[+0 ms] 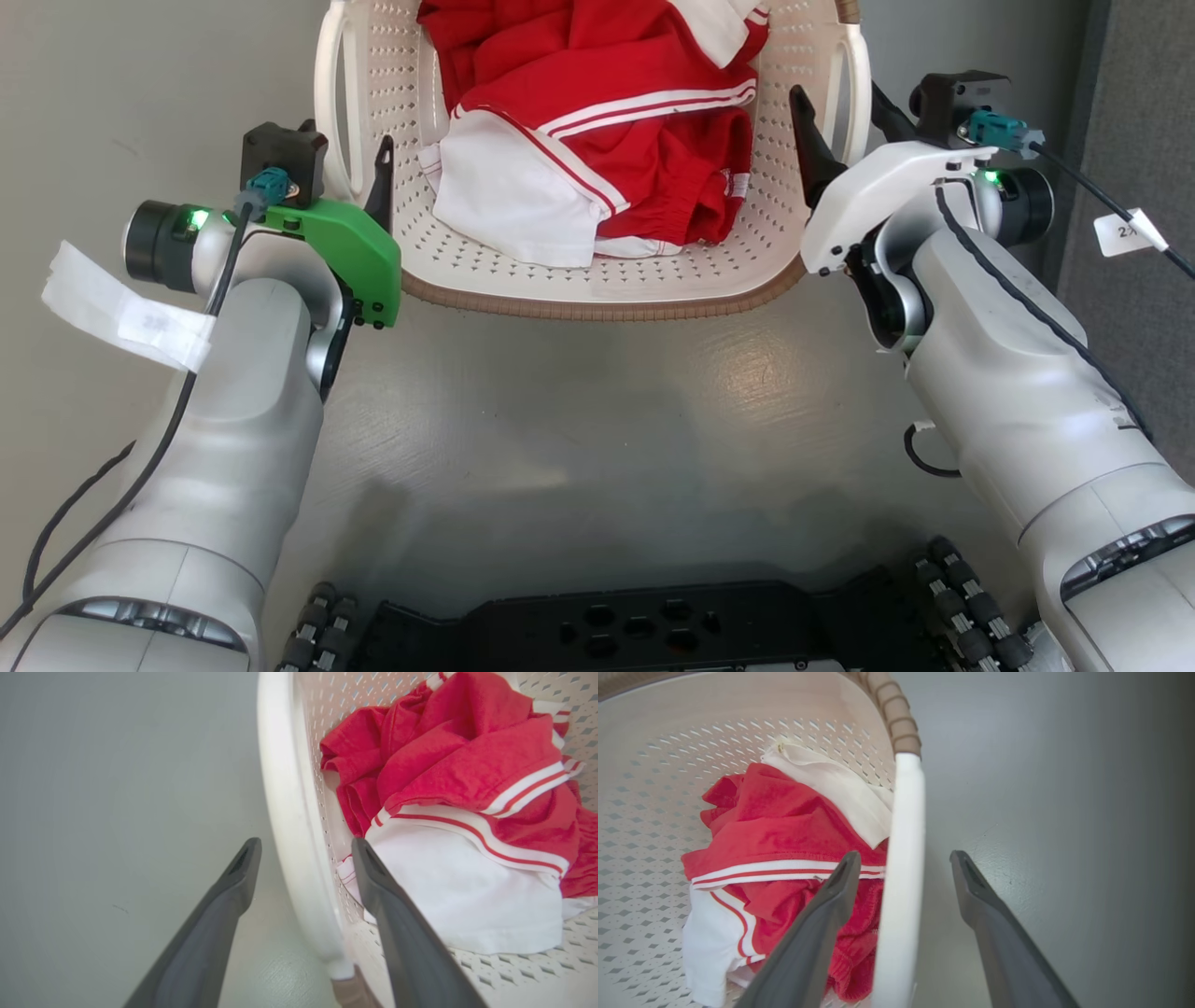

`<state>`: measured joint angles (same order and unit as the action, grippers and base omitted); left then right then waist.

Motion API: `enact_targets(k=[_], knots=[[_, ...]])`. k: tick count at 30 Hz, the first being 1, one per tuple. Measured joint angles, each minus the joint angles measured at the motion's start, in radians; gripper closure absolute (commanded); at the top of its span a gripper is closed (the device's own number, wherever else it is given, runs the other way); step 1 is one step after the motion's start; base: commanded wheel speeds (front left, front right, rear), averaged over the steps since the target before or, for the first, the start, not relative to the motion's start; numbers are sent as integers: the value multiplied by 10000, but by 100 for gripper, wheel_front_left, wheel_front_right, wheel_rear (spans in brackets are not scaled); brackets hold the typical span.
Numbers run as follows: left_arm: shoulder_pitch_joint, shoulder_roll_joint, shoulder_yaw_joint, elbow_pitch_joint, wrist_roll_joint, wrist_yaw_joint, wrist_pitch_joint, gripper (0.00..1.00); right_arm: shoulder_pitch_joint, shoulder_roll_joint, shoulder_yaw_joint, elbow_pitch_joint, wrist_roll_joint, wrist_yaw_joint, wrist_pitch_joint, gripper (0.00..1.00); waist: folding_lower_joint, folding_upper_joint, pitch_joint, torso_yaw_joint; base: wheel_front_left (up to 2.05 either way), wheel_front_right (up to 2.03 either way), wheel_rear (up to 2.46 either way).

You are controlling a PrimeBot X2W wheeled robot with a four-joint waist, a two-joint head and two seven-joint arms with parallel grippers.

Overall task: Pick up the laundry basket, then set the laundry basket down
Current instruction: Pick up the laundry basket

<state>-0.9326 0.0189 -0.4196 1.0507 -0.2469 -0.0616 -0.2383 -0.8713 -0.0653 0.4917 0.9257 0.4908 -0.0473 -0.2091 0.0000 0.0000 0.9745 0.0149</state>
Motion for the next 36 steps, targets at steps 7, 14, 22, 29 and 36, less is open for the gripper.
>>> enact_targets(k=[7, 14, 22, 29, 36], knots=[[-241, 0, -278, 182, -82, -2, 12, 0, -69, 0, 439, 71, 291, -125, 77, 0, 0, 0, -32, -40, 0, 0, 0], [-320, 0, -485, 430, -314, -12, 100, 0, -248, -2, 796, 111, 648, -173, 75, 19, 0, 0, -49, -73, 0, 0, 0], [-360, 0, -918, 729, -477, -86, 522, 100, -291, -10, 1235, 255, 1064, -349, 88, 86, 0, 0, -72, -148, 0, 0, 0], [-389, -4, -1045, 729, -658, -86, 616, 100, -377, 19, 1425, 349, 1313, -510, 88, 100, 0, 0, -100, -186, 0, 0, 0], [-373, -13, -1269, 763, -1041, -84, 617, 100, -386, 8, 1697, 621, 1446, -531, 84, 100, 0, 0, -315, -201, 0, 0, 0]])
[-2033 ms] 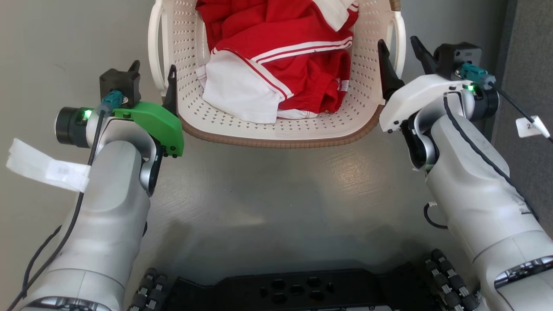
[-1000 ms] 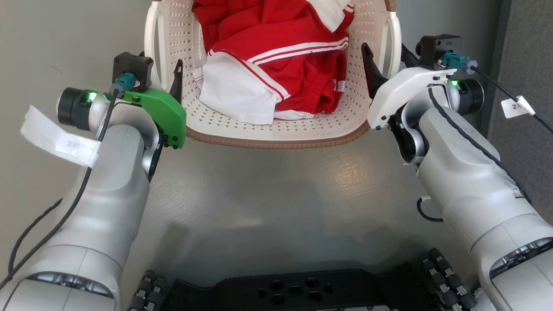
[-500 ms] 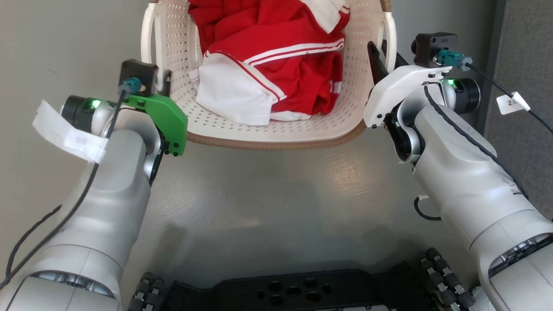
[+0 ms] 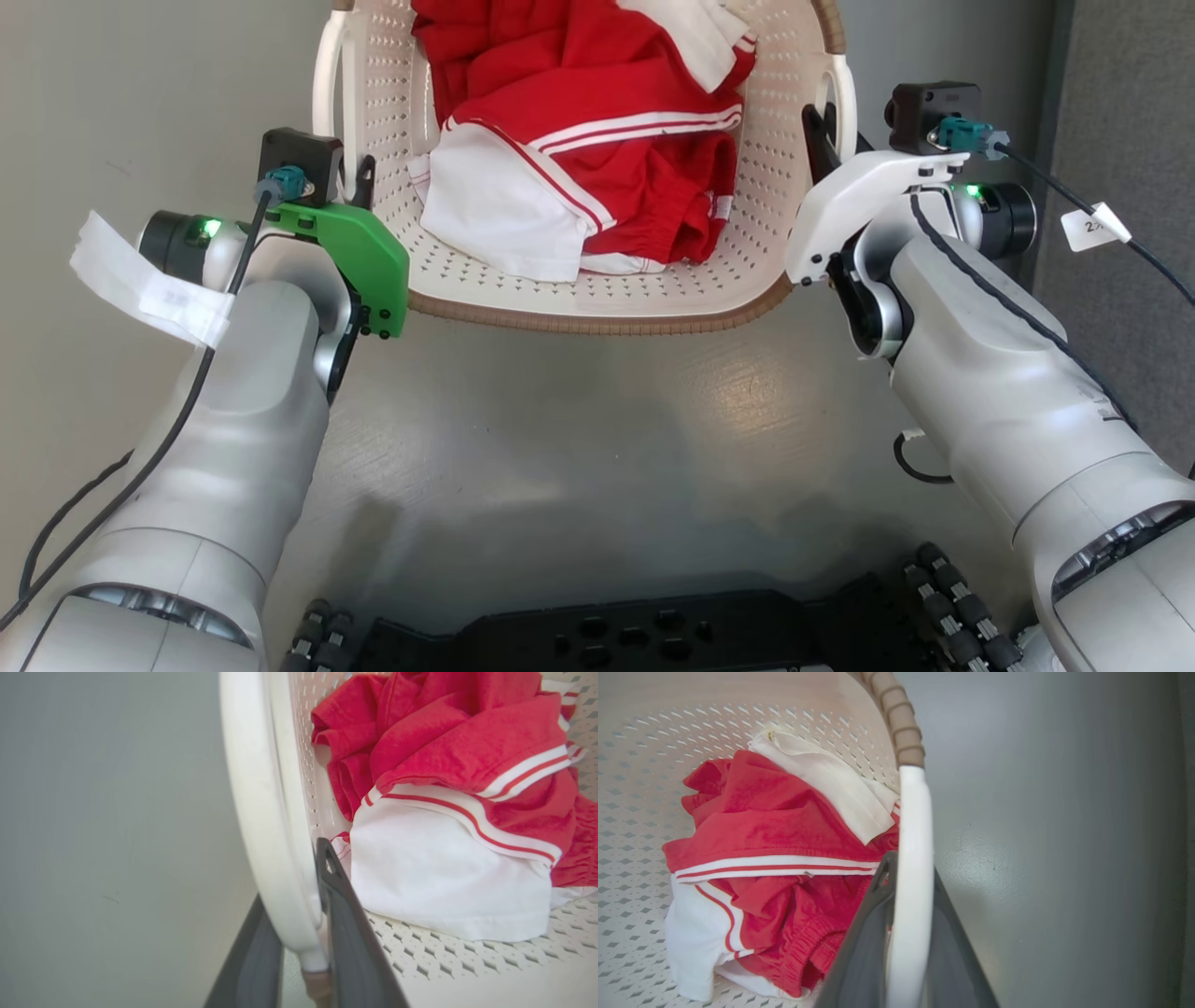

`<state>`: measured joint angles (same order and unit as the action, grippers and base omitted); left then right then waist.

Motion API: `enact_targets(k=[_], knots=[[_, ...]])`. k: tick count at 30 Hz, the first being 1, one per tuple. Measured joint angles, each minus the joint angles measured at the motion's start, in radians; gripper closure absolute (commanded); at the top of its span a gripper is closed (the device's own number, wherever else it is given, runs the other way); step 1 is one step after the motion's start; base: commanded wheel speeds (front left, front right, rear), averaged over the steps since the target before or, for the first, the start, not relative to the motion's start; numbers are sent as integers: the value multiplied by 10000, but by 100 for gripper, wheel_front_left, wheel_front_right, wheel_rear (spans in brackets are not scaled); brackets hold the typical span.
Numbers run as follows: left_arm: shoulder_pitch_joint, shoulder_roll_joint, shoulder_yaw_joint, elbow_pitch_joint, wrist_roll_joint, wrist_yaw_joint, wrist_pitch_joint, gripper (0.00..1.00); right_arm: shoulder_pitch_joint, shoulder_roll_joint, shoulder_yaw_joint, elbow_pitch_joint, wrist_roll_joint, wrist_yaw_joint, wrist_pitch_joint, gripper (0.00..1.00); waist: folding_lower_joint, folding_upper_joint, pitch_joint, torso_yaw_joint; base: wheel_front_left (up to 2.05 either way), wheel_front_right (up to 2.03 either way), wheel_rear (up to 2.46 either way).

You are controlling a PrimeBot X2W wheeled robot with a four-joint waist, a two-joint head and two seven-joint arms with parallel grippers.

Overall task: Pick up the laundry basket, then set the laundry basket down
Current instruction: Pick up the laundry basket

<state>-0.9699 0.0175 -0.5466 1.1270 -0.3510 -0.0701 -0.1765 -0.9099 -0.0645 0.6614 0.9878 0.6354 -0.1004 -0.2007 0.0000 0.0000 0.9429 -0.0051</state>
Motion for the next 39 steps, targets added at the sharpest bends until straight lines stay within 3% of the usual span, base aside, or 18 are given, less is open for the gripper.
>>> enact_targets(k=[19, 39], knots=[[1127, -29, -654, 105, -777, 13, 50, 100, 473, 86, 752, 719, 529, -59, 12, 100, -1, 0, -1467, 93, 0, 0, 0], [3478, -92, -1450, 238, -2010, -2, 1168, 100, 2602, 224, 1751, 1152, 1536, 236, 1354, 100, -1, 0, -4002, 317, 0, 0, 0]])
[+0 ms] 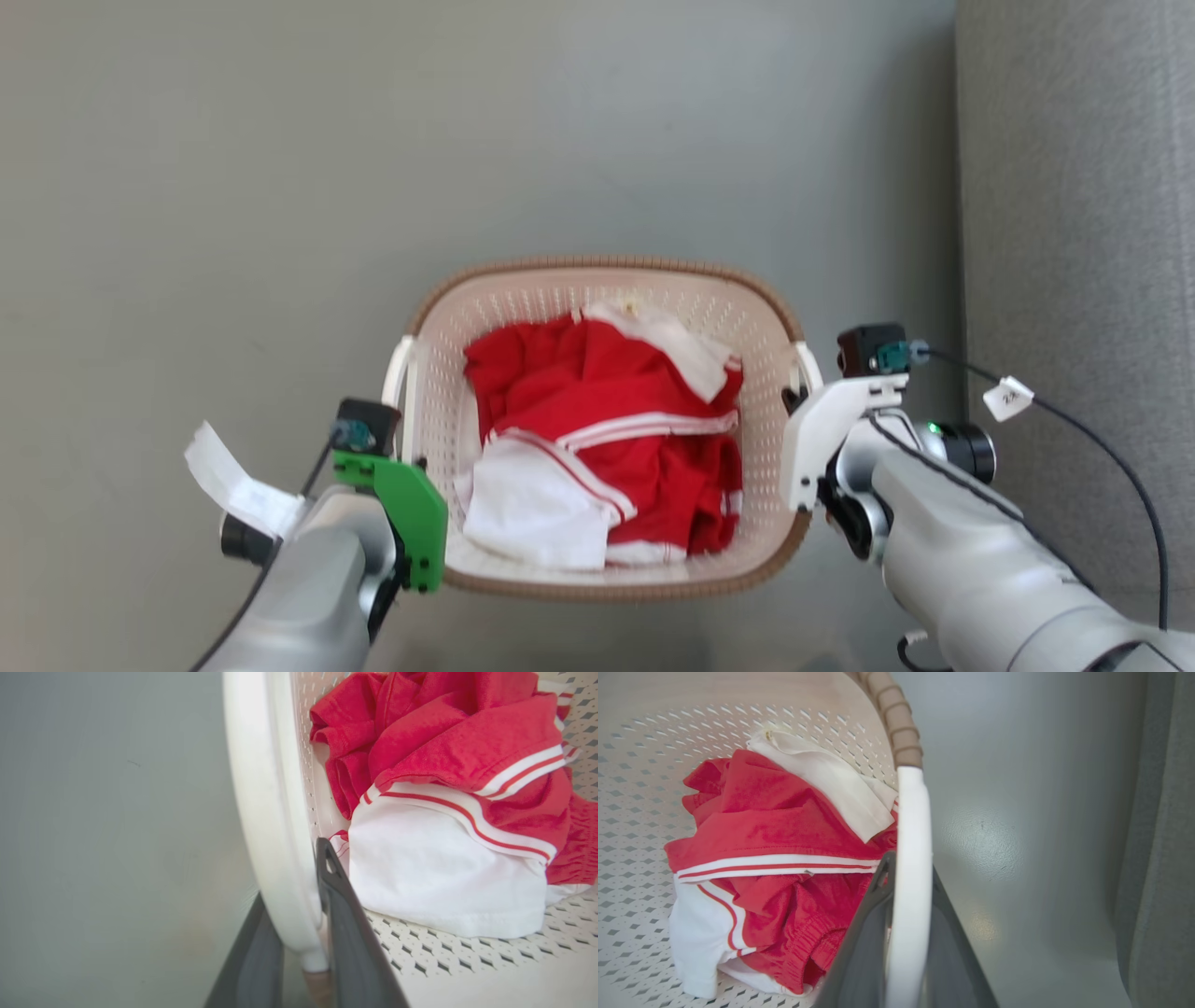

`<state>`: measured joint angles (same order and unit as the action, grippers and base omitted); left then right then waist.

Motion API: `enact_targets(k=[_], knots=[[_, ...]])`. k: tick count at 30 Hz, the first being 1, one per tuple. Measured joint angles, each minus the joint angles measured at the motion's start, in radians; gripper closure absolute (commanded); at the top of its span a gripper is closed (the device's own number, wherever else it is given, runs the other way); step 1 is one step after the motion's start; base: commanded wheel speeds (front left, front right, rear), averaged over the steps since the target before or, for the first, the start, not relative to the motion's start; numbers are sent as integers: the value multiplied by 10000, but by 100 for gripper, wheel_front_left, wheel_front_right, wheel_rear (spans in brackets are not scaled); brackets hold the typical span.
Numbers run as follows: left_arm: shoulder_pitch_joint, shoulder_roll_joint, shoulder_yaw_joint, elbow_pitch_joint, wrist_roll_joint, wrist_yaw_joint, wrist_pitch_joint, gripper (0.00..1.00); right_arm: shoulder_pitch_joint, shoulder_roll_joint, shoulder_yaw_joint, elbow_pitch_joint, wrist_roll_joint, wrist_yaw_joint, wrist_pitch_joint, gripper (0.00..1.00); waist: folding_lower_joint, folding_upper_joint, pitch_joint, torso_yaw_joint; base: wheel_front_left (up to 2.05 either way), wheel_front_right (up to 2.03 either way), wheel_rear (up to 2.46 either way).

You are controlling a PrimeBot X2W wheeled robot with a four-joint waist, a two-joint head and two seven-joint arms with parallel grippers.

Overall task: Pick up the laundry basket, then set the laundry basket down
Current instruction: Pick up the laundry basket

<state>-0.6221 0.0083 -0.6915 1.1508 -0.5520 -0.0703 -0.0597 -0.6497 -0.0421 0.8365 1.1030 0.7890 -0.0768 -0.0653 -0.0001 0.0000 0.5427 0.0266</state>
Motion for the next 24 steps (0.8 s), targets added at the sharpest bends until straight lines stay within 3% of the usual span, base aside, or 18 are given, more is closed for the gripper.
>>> enact_targets(k=[24], knots=[[1941, 31, -663, -61, -974, 282, 773, 100, 1935, -31, 903, -380, 1078, -44, 700, 100, 0, 0, -3192, -8, 0, 0, 0]])
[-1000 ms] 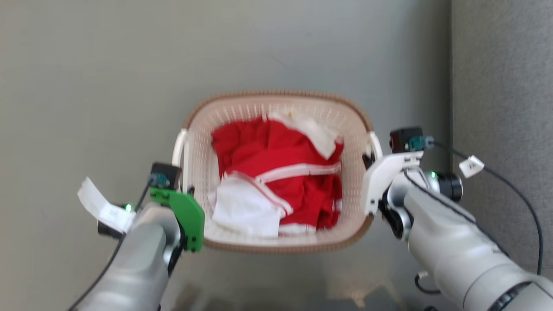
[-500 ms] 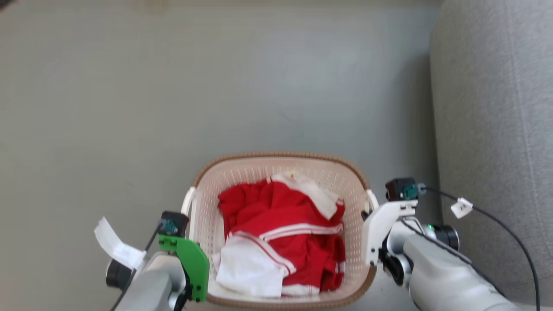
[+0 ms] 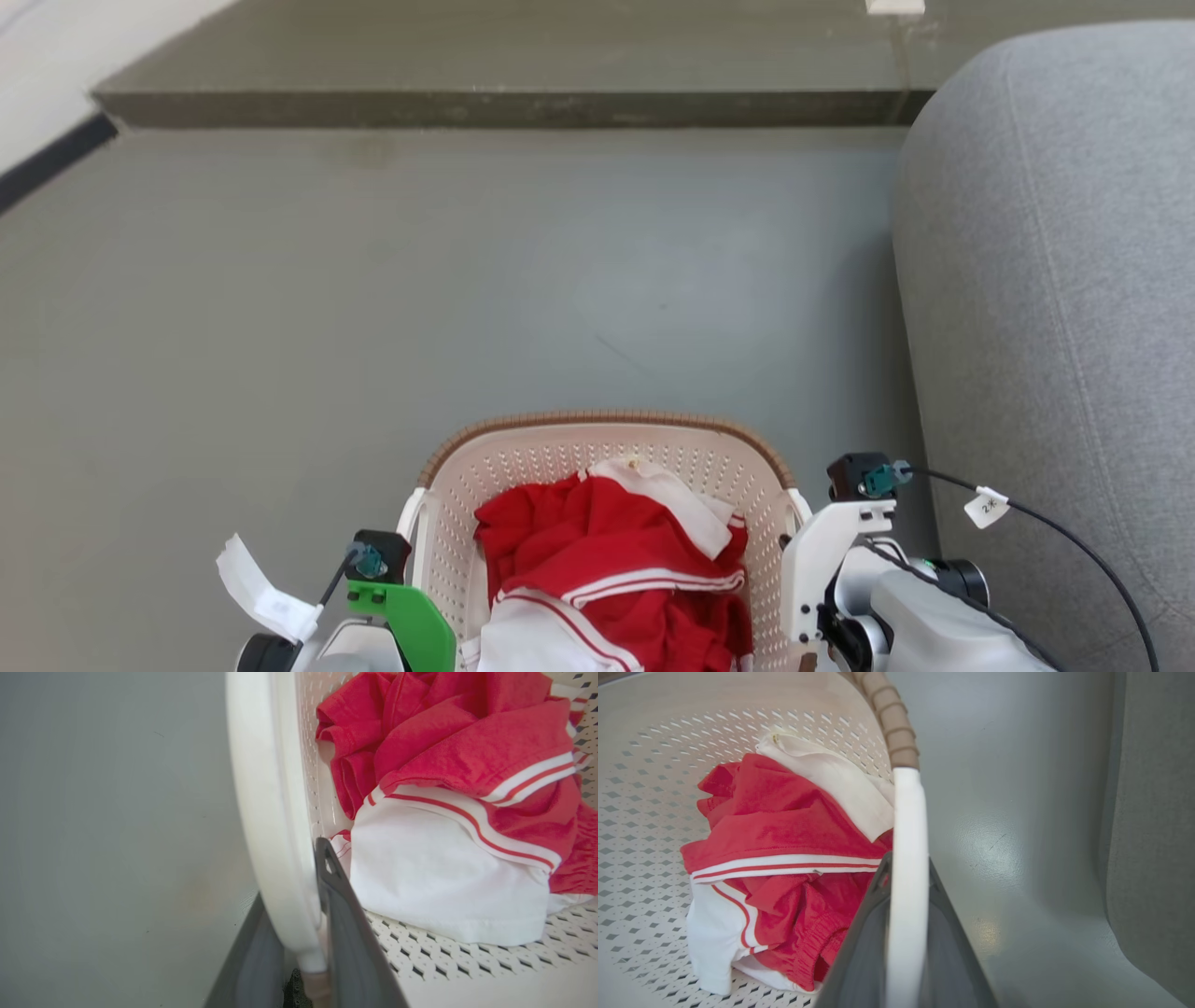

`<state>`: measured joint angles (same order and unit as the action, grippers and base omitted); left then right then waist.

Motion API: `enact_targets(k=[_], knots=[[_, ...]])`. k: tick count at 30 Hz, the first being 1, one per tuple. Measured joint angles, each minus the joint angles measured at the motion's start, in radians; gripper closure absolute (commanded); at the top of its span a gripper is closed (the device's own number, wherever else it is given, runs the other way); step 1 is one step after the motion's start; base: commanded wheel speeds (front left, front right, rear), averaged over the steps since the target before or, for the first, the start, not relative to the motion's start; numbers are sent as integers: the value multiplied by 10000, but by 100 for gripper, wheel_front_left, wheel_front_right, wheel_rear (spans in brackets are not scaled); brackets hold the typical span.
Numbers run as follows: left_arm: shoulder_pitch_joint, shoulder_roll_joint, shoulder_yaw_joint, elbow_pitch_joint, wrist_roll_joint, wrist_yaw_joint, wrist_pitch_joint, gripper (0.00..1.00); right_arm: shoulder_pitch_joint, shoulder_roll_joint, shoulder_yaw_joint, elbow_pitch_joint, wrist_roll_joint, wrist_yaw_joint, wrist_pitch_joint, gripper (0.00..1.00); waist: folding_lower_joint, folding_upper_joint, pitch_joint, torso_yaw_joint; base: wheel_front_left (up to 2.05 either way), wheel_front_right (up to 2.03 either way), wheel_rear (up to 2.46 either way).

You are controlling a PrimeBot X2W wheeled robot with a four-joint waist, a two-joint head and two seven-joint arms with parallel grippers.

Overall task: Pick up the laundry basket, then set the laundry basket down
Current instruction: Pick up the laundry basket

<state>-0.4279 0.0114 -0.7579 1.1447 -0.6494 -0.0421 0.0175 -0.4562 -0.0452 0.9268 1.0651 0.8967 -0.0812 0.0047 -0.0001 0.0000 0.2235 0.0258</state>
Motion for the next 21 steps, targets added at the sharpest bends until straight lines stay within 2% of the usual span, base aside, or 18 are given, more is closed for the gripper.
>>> enact_targets(k=[21], knots=[[223, 50, -349, -224, -278, 351, 94, 100, 94, -98, 520, -157, 380, -178, 104, 100, 0, 0, -734, 64, 0, 0, 0]])
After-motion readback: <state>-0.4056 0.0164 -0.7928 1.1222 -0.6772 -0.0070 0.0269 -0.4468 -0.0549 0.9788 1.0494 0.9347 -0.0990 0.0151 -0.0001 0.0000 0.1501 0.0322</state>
